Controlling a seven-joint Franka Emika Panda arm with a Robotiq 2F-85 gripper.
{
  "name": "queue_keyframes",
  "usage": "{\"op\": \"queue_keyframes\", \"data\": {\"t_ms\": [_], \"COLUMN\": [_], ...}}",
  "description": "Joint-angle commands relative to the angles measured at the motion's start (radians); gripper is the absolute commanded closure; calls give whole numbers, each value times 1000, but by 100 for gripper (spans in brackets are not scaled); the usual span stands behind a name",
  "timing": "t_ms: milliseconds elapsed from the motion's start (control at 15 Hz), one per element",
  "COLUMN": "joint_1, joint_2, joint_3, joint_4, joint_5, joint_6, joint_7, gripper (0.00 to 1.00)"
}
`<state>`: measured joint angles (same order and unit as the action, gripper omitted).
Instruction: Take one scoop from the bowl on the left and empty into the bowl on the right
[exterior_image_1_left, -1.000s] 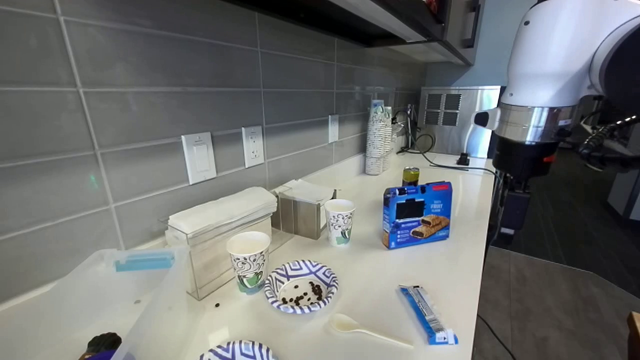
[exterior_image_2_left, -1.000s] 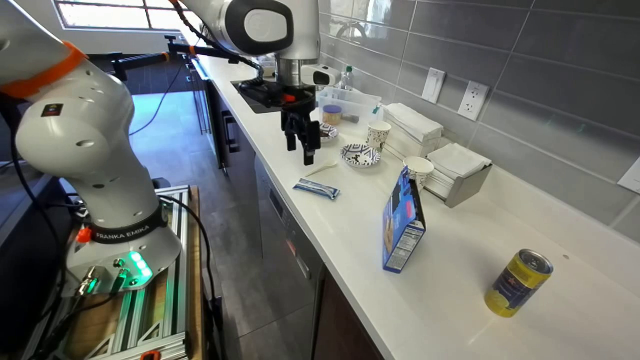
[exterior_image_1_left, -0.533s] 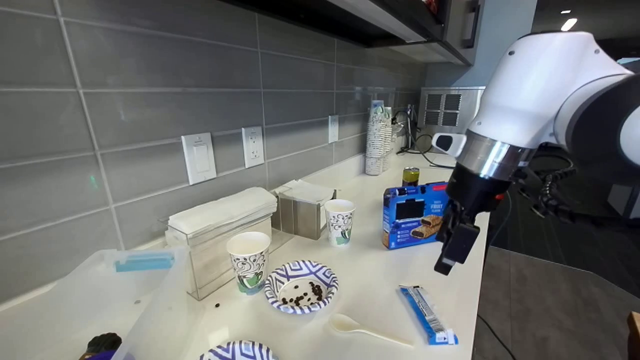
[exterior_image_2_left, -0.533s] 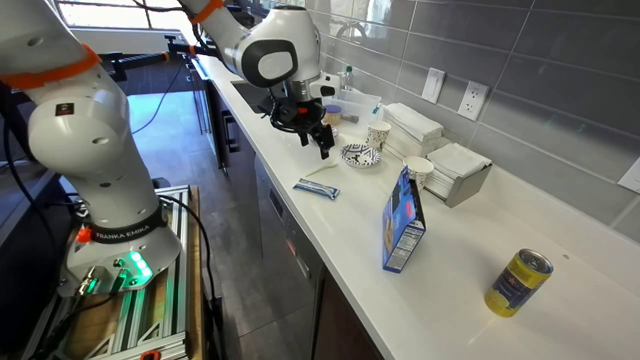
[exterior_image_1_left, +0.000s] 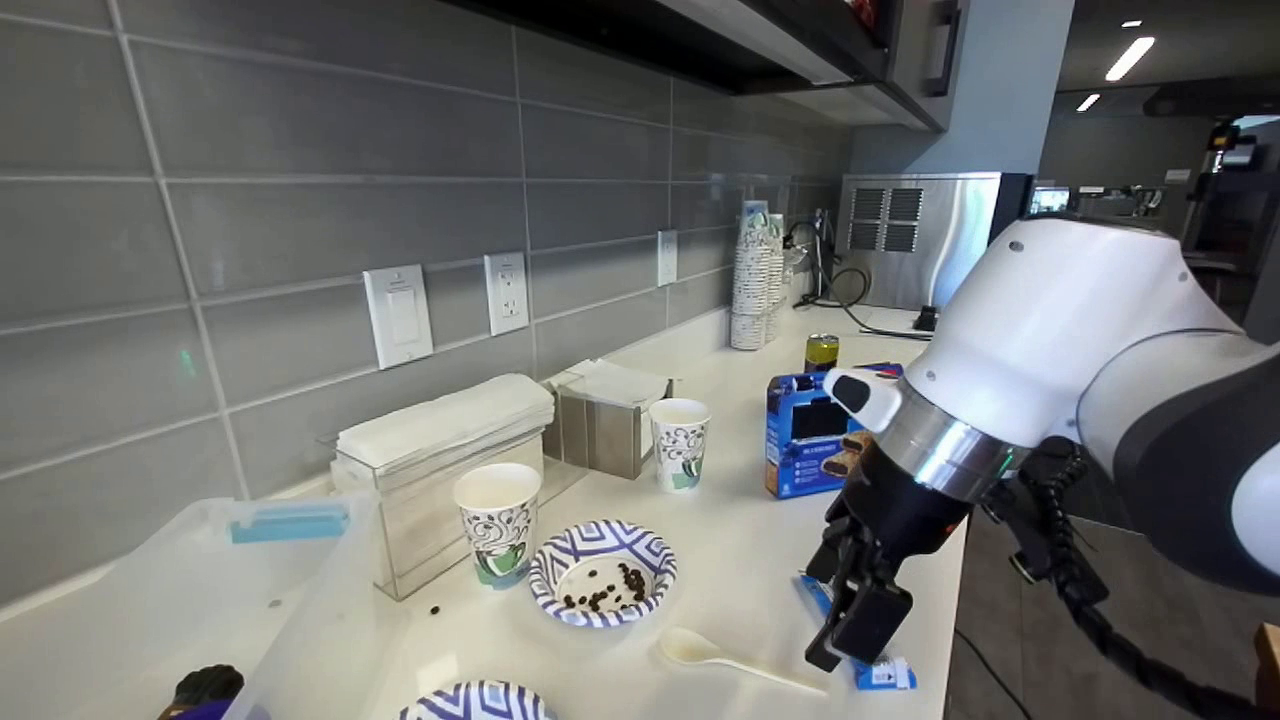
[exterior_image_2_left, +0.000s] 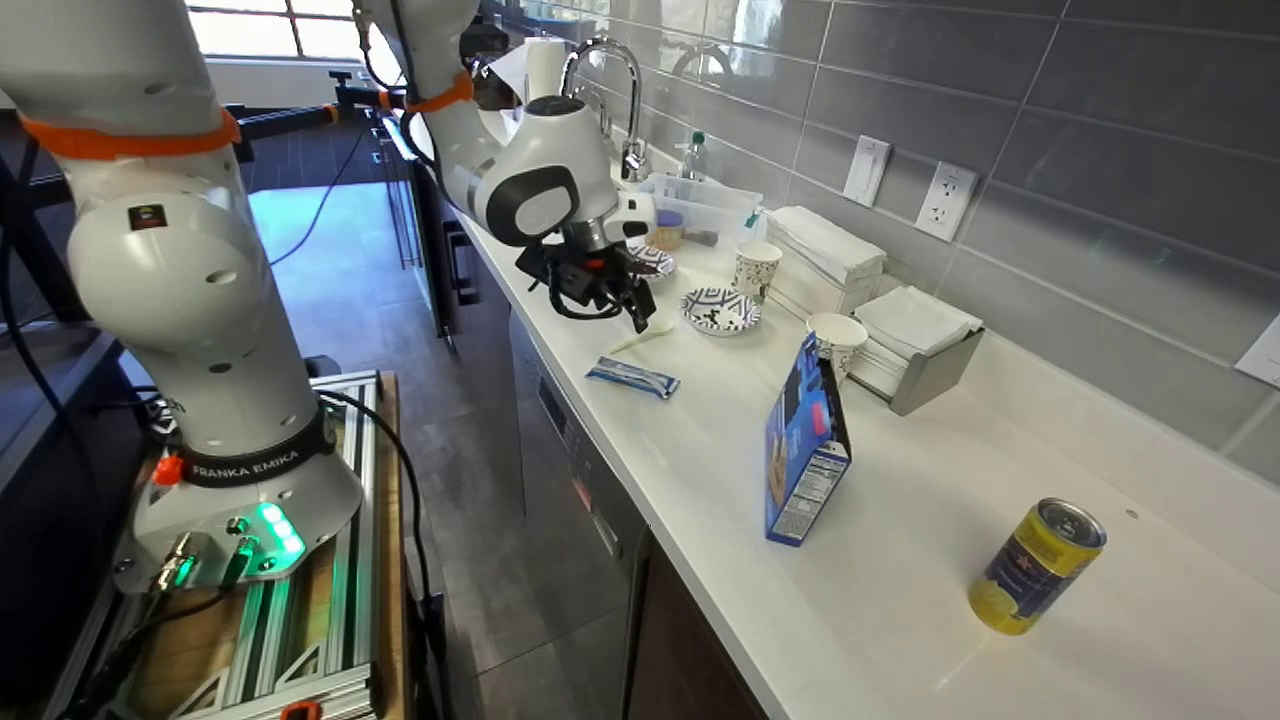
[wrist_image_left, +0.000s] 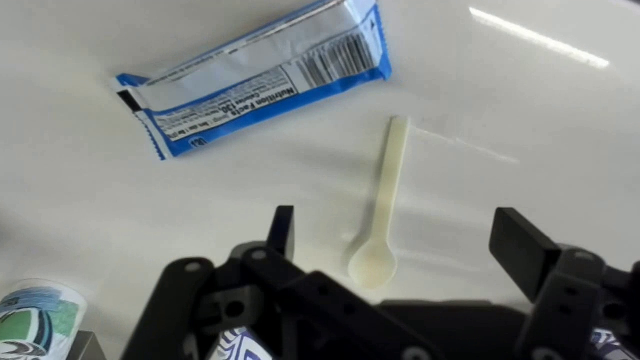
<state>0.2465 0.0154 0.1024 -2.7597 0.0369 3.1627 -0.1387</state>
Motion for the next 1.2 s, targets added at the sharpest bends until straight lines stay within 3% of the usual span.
{"op": "queue_keyframes", "data": {"t_ms": [0,67,133,267,600,933,1133], "joint_1": [-38,13,-6,-2,0,-40,-38], "joint_2": [107,130,82,115,123,179,227], "joint_3": [31,-30,8,-13,-18,50,58], "joint_4": [0,0,0,2,6,27,43], "joint_5": [-40,-11,-8,-8,-8,-39,-32], "joint_6": [163,225,143,199,204,303,365], "joint_7": [29,-15,2,-6,-7,97,117], "gripper": [0,0,0,0,0,0,0]}}
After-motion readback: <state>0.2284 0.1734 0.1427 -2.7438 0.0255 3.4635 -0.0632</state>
